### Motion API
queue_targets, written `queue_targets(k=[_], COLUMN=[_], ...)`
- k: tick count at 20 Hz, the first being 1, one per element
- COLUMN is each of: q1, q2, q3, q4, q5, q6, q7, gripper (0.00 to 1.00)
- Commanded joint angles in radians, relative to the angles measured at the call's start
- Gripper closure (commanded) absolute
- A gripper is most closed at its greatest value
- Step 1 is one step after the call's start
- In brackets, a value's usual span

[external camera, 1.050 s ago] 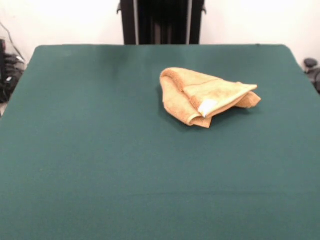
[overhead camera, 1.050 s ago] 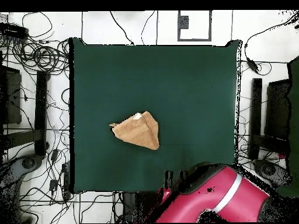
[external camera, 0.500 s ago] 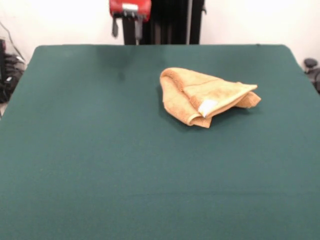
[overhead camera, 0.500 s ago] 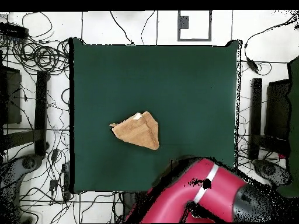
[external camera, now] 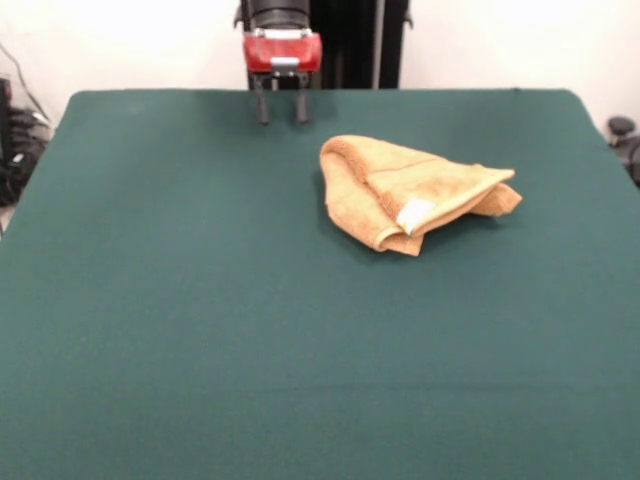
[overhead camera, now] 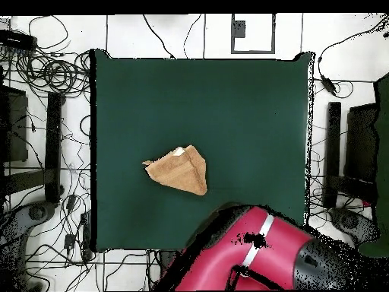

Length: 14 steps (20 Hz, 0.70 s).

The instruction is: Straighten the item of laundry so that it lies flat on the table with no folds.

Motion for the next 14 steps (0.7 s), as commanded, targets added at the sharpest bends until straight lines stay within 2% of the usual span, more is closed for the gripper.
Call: queue_targets(k=[1,5,11,14], q1=[0.004,-0.003,0.034,0.064], q2=[-0.011,-0.005,-0.04,-0.025], q3=[0.247,0.267,0.3,0.324], q4=[0.168,0.212,0.31,0.334], q5=[-0.036,0.005,0.096,0.145], q6=[0.25,0.203,0.12,0.043], q7=[0.323,0.321,0.327,0.334], gripper=[0.0,0.0,0.0,0.0])
